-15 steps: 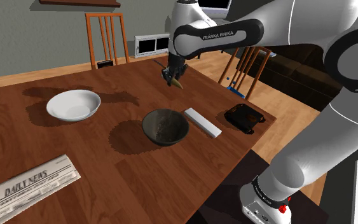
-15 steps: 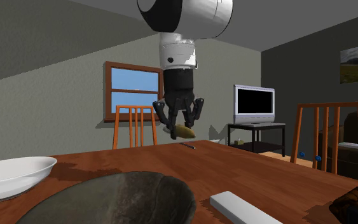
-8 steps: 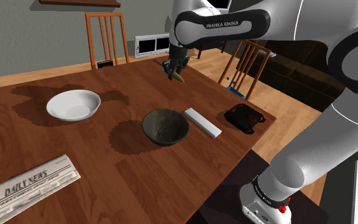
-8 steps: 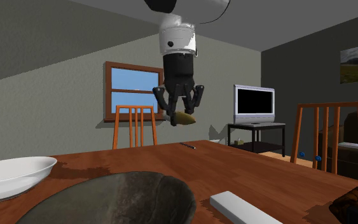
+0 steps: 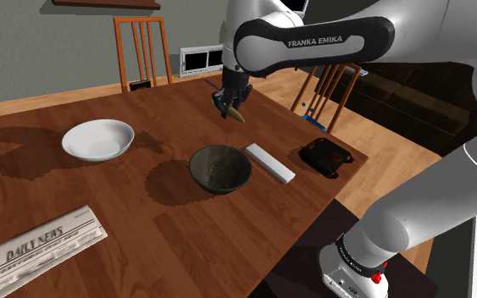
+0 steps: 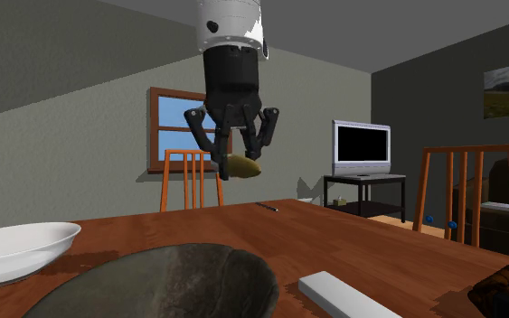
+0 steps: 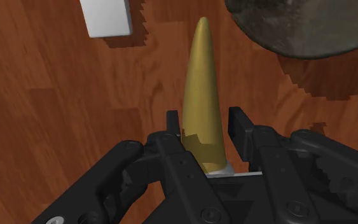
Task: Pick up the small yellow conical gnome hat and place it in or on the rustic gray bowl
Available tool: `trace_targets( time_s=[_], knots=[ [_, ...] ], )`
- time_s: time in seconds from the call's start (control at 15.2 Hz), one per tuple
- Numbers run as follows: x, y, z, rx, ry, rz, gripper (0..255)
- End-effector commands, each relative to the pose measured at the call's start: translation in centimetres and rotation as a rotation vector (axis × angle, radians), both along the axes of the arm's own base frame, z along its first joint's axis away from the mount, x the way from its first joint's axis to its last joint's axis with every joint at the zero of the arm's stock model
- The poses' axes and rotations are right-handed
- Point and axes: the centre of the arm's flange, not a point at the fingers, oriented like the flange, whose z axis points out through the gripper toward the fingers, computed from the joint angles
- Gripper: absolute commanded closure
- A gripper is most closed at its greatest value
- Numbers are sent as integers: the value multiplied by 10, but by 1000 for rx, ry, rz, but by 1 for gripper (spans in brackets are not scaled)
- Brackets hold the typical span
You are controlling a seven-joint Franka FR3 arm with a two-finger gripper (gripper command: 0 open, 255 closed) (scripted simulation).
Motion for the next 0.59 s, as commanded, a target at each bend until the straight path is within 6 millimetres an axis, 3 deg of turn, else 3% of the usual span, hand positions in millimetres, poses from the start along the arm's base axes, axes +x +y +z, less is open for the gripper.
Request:
trace_targets(
  time_s=[0.0, 0.53],
  knots=[
    [-24, 16, -1, 0, 0, -2, 255],
    [-106, 83, -1, 0, 0, -2, 255]
  ],
)
